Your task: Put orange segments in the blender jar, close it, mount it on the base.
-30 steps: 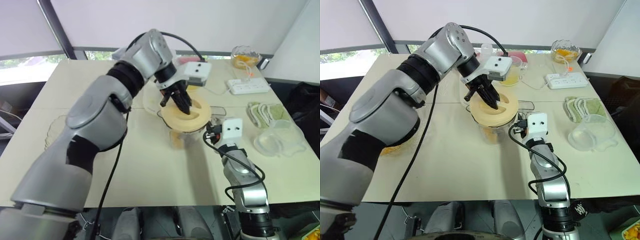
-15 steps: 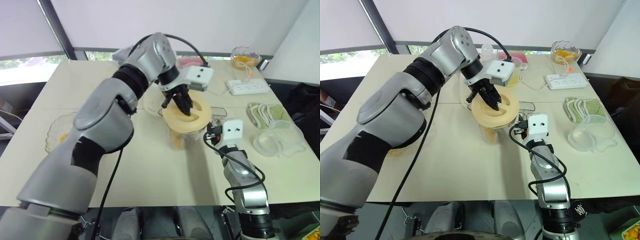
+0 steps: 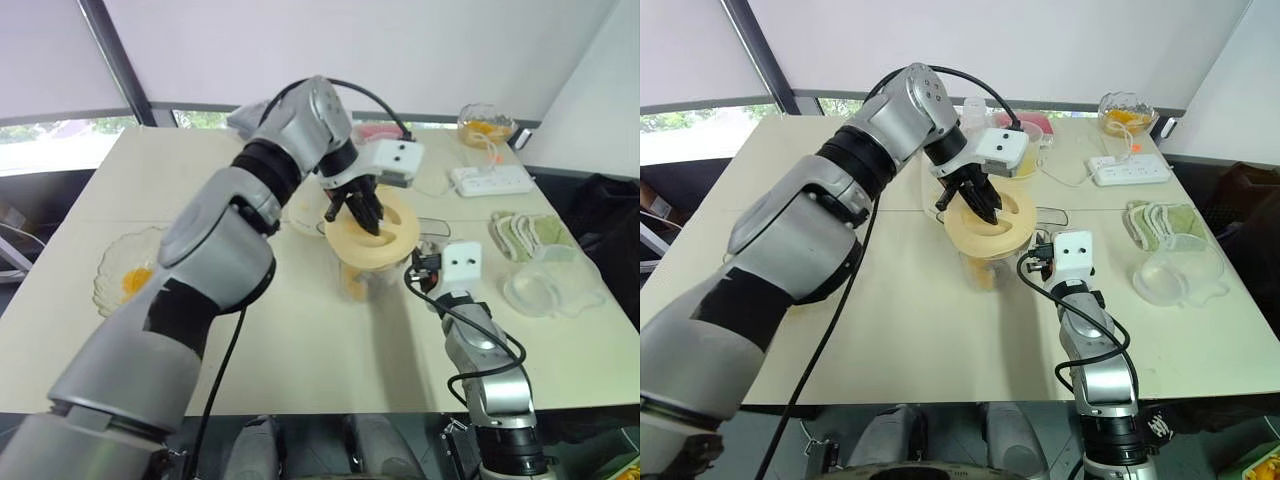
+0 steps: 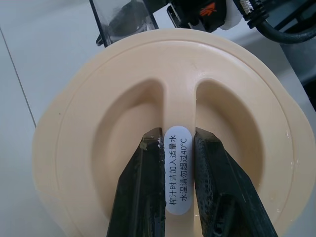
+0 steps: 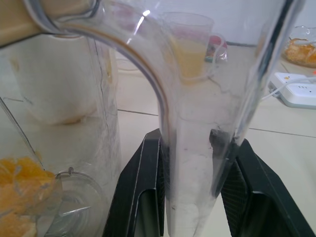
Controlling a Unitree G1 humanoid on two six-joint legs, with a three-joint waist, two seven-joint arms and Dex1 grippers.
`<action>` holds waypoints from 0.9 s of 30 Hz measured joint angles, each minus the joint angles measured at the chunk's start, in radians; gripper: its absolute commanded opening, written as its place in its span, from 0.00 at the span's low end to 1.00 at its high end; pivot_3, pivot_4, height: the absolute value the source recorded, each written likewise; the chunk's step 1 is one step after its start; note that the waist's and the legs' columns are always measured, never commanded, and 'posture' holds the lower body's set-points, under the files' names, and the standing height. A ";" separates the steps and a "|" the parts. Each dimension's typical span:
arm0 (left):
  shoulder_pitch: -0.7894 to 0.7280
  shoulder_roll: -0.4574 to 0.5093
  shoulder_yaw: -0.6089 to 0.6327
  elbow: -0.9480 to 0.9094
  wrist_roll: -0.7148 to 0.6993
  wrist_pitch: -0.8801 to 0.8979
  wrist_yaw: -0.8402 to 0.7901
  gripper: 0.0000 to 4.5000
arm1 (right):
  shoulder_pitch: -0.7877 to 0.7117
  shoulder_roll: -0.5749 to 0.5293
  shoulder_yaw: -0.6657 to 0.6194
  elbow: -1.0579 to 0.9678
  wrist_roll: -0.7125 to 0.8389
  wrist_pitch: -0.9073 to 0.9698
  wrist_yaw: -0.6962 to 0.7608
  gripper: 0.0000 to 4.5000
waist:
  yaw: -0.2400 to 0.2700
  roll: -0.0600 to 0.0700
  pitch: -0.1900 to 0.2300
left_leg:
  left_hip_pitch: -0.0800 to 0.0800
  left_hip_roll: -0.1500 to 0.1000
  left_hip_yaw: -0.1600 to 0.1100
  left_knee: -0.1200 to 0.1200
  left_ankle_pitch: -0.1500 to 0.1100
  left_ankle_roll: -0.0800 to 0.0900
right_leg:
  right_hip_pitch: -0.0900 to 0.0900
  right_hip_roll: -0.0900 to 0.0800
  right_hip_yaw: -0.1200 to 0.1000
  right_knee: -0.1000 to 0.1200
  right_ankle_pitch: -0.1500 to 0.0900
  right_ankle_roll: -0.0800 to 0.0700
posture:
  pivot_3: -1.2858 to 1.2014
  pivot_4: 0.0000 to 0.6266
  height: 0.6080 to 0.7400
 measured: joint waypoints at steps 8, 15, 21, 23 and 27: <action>-0.007 -0.044 0.068 0.000 0.072 0.202 0.067 0.05 | 0.010 0.003 -0.006 0.004 0.006 0.007 -0.010 0.21 | 0.000 0.001 -0.002 | 0.010 0.001 0.000 -0.001 -0.006 0.010 | 0.009 0.000 0.000 -0.001 -0.004 -0.001 | 0.52 0.24 1.00; -0.008 -0.068 0.100 -0.021 0.112 0.328 0.091 0.05 | 0.013 0.004 -0.007 0.006 0.009 0.008 -0.013 0.21 | 0.000 0.002 -0.005 | 0.010 0.001 0.000 -0.001 -0.006 0.009 | 0.009 -0.001 0.000 -0.001 -0.004 -0.001 | 0.52 0.24 1.00; -0.010 -0.079 0.109 -0.049 0.135 0.429 0.096 0.05 | 0.012 0.004 -0.008 0.010 0.009 0.009 -0.014 0.21 | 0.000 0.003 -0.007 | 0.010 0.003 0.000 -0.002 -0.006 0.009 | 0.009 -0.002 0.000 -0.002 -0.005 -0.001 | 0.52 0.24 1.00; -0.010 -0.083 0.110 -0.059 0.141 0.456 0.097 0.05 | 0.011 0.003 -0.008 0.011 0.009 0.009 -0.014 0.21 | 0.000 0.003 -0.007 | 0.010 0.003 0.000 -0.002 -0.006 0.010 | 0.009 -0.002 0.000 -0.003 -0.005 -0.001 | 0.52 0.24 1.00; -0.010 -0.090 0.125 -0.078 0.155 0.521 0.105 0.05 | 0.005 0.001 -0.012 0.018 0.009 0.008 -0.014 0.21 | 0.000 0.006 -0.009 | 0.009 0.004 0.000 -0.004 -0.007 0.010 | 0.009 -0.002 0.000 -0.006 -0.005 -0.001 | 0.52 0.24 1.00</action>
